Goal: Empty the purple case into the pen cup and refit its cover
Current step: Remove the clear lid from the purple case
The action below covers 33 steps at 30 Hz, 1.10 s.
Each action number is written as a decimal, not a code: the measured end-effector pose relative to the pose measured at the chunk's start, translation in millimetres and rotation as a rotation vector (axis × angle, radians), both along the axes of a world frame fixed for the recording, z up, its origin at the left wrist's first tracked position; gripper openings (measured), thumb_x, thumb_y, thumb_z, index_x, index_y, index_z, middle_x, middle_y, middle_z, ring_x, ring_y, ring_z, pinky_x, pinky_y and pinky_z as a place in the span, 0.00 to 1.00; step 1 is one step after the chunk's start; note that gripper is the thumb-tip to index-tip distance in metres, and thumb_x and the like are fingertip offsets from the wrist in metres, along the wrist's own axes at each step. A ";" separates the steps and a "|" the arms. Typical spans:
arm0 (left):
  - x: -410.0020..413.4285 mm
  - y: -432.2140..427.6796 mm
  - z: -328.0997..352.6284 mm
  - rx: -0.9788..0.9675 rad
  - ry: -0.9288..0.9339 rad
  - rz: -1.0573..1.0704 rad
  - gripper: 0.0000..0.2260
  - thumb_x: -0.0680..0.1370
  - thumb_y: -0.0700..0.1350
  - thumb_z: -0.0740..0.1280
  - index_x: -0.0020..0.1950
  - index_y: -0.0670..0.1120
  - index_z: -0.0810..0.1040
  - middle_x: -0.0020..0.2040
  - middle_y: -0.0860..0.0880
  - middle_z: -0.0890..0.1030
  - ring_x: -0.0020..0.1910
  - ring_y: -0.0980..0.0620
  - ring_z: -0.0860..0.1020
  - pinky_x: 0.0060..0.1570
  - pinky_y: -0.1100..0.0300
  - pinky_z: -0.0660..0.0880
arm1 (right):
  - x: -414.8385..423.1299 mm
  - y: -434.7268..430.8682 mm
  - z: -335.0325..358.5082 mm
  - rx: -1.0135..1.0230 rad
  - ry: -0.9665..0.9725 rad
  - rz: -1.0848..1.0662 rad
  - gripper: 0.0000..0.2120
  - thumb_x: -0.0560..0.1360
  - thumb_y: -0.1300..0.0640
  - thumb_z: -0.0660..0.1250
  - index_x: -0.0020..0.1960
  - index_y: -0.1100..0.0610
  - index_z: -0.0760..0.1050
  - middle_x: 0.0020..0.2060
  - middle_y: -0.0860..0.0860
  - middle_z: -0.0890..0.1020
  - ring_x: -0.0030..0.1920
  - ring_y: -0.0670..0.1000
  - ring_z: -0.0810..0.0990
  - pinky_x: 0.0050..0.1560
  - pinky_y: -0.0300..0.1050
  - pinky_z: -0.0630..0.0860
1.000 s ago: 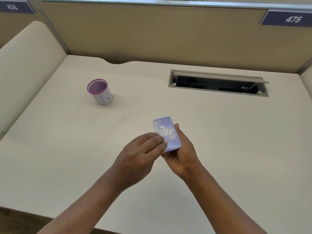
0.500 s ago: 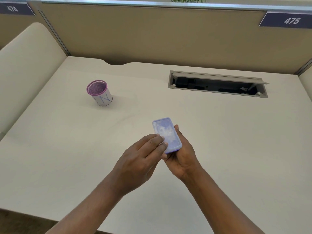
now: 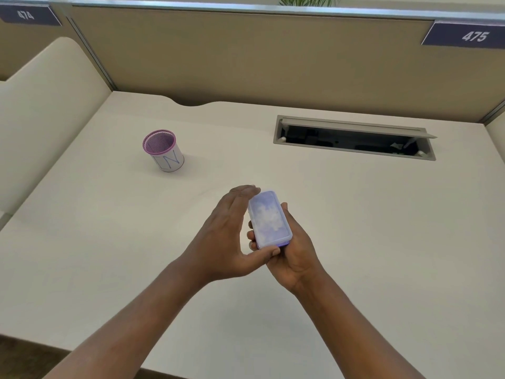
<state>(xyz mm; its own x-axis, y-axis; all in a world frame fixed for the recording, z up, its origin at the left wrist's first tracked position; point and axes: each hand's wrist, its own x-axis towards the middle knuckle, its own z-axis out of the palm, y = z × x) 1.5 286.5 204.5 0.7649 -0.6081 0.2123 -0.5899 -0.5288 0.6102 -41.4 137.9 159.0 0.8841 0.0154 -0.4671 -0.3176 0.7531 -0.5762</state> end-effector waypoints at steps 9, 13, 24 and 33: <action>-3.2 -1.8 -4.0 -0.095 -0.015 -0.017 0.39 0.69 0.56 0.80 0.72 0.40 0.70 0.69 0.47 0.74 0.71 0.47 0.72 0.68 0.53 0.72 | -3.0 -2.3 0.2 0.006 -0.011 0.017 0.22 0.82 0.41 0.61 0.58 0.56 0.84 0.42 0.57 0.84 0.38 0.55 0.83 0.40 0.47 0.82; -6.3 -4.0 -6.3 -0.148 -0.054 -0.020 0.37 0.70 0.59 0.77 0.71 0.41 0.70 0.71 0.45 0.72 0.75 0.46 0.68 0.70 0.55 0.70 | -4.3 -2.3 -0.4 0.011 -0.019 0.021 0.24 0.83 0.41 0.60 0.64 0.59 0.79 0.43 0.58 0.84 0.39 0.55 0.83 0.41 0.48 0.82; -8.2 -4.5 -15.9 -0.104 -0.110 -0.030 0.37 0.70 0.57 0.78 0.73 0.42 0.69 0.74 0.44 0.69 0.76 0.48 0.65 0.71 0.50 0.69 | -5.2 -2.5 -1.4 0.032 -0.031 0.025 0.21 0.80 0.39 0.64 0.58 0.54 0.85 0.44 0.55 0.85 0.39 0.54 0.84 0.41 0.47 0.81; -11.9 -7.7 -20.0 -0.337 0.092 0.053 0.30 0.76 0.56 0.71 0.73 0.43 0.70 0.69 0.47 0.73 0.73 0.47 0.71 0.71 0.56 0.69 | -4.7 -3.5 1.6 0.056 -0.029 -0.049 0.20 0.83 0.44 0.60 0.56 0.54 0.86 0.49 0.55 0.87 0.42 0.53 0.86 0.41 0.46 0.83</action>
<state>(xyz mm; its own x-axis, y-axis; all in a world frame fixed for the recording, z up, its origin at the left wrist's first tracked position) -10.4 278.8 184.5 0.8188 -0.4747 0.3228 -0.5012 -0.3168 0.8052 -46.1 134.4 160.7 0.8976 -0.0034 -0.4407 -0.2628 0.7986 -0.5415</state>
